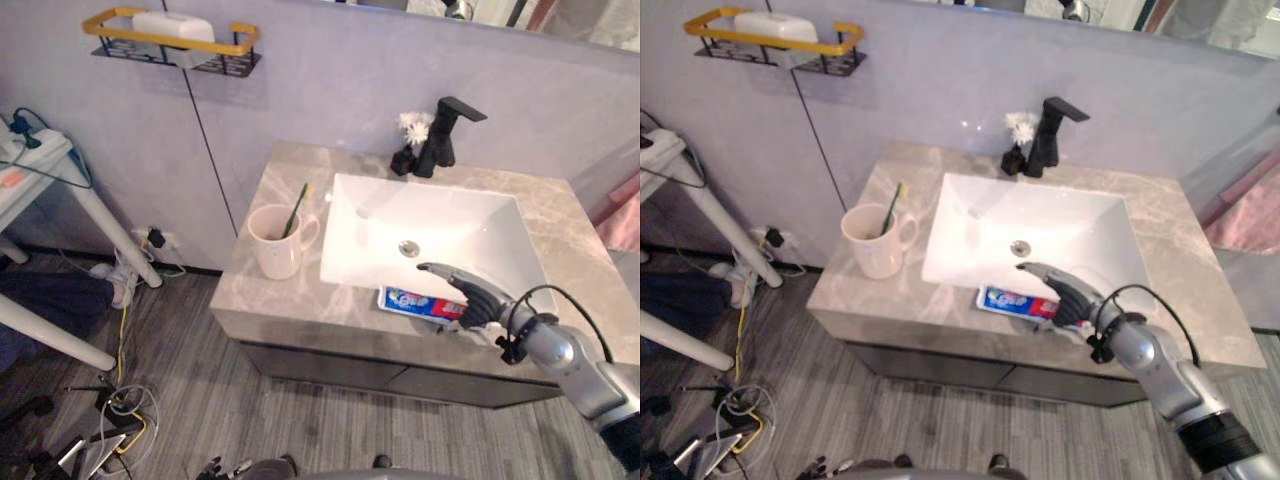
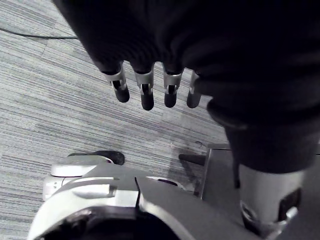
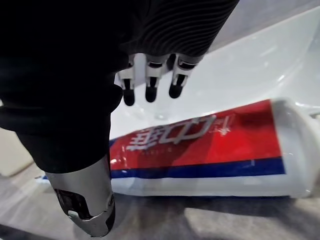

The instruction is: Organize washtable

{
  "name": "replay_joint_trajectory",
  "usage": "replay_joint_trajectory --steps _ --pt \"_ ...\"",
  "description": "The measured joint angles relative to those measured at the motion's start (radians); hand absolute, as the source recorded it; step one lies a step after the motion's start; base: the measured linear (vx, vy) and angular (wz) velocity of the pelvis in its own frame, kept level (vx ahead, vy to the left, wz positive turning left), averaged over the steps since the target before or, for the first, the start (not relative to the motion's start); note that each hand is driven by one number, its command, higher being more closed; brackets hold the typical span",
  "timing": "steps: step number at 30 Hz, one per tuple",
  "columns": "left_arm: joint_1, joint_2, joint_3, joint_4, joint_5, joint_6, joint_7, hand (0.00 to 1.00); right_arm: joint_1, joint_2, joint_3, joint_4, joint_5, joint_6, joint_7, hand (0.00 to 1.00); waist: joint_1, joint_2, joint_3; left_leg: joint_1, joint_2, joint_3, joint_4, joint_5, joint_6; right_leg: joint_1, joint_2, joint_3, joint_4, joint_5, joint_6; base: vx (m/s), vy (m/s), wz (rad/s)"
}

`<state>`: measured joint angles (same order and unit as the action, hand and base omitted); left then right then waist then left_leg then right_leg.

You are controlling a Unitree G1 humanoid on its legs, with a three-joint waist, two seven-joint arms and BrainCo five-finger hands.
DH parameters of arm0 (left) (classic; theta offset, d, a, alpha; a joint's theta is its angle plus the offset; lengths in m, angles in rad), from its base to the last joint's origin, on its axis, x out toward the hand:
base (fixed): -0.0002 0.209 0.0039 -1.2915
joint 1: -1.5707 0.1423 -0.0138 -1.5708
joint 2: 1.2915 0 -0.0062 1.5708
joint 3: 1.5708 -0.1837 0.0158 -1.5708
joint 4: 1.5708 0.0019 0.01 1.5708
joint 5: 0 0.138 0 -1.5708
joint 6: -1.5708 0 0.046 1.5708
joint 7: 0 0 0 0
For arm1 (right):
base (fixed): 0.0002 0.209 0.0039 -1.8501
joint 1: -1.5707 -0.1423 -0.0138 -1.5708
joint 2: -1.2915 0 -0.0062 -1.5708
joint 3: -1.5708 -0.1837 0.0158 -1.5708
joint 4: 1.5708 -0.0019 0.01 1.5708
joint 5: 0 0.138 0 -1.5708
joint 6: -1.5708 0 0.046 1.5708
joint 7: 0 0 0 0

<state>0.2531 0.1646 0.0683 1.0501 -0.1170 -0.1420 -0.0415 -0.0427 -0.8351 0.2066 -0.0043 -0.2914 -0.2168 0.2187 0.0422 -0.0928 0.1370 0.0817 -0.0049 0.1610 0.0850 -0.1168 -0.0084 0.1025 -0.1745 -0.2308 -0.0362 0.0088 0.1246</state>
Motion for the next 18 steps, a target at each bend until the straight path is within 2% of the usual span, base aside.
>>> replay_joint_trajectory --steps 4,5,18 --pt "0.000 0.001 -0.002 -0.001 -0.008 0.000 0.000 0.00 -0.012 0.000 0.000 0.022 -0.038 0.001 -0.005 0.00 -0.001 -0.001 0.005 0.000 0.000 0.000 0.001 0.000 0.000 0.000 0.000 0.000 0.000 0.001 -0.001 0.00 0.000 0.00" --pt "0.000 0.005 -0.015 -0.001 -0.009 -0.001 0.000 0.00 -0.016 0.000 0.000 0.022 -0.055 0.000 -0.007 1.00 0.000 -0.002 0.006 0.000 0.000 0.000 0.001 0.000 0.000 0.000 0.000 0.000 0.000 0.001 -0.001 0.00 0.000 0.00" --pt "-0.004 0.015 -0.030 0.000 -0.028 0.000 -0.002 0.00 -0.047 -0.002 -0.001 0.019 -0.097 -0.003 -0.022 1.00 0.001 -0.009 0.021 0.000 0.001 0.003 0.003 0.000 0.000 0.000 0.000 0.003 -0.002 0.004 -0.002 0.00 0.000 0.00"
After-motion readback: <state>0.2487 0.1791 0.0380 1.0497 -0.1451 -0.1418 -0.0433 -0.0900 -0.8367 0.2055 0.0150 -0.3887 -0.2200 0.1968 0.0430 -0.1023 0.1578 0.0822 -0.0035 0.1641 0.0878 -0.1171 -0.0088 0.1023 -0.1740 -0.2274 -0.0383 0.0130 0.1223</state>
